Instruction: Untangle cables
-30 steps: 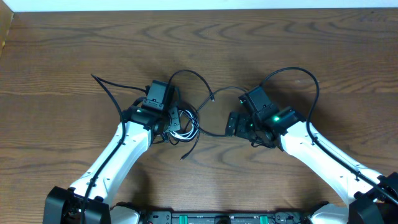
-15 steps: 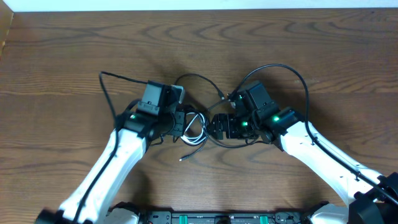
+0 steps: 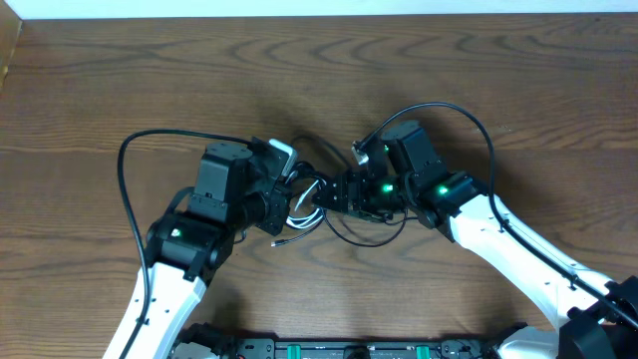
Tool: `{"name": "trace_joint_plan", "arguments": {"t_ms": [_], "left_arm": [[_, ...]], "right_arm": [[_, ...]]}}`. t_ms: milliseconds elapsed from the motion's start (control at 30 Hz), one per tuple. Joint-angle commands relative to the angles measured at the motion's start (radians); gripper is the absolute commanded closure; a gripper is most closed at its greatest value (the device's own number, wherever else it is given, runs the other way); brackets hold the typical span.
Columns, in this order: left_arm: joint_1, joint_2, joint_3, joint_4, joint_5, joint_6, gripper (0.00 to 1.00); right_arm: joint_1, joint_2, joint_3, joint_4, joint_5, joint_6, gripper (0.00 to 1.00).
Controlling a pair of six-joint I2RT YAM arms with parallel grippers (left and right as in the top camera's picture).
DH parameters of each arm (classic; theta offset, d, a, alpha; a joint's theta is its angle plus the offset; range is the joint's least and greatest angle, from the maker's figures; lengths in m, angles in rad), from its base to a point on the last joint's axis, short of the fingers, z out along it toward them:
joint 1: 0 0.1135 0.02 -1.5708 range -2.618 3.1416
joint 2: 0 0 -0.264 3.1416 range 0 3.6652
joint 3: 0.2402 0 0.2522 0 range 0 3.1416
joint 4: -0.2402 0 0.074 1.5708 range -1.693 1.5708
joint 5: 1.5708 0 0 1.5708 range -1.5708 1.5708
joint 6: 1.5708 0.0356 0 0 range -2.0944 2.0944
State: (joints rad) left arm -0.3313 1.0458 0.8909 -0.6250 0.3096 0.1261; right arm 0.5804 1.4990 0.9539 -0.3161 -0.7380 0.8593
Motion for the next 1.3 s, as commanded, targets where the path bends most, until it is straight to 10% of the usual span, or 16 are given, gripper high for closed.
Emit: {"name": "trace_joint_plan", "arguments": {"t_ms": [0, 467, 933, 1267], "left_arm": [[0.002, -0.043, 0.013, 0.002, 0.02, 0.038, 0.93], [0.002, -0.215, 0.013, 0.062, 0.218, -0.039, 0.93], [0.002, -0.499, 0.013, 0.073, 0.195, -0.072, 0.93], [0.002, -0.547, 0.012, -0.048, -0.031, -0.174, 0.92]], "right_arm": [[0.003, 0.009, -0.002, 0.019, -0.061, 0.08, 0.23], [0.045, 0.01, -0.002, 0.123, 0.236, 0.196, 0.11], [0.121, 0.011, -0.002, -0.172, 0.76, 0.182, 0.24], [0.057, 0.008, 0.0, -0.134, 0.433, -0.174, 0.07]]}}
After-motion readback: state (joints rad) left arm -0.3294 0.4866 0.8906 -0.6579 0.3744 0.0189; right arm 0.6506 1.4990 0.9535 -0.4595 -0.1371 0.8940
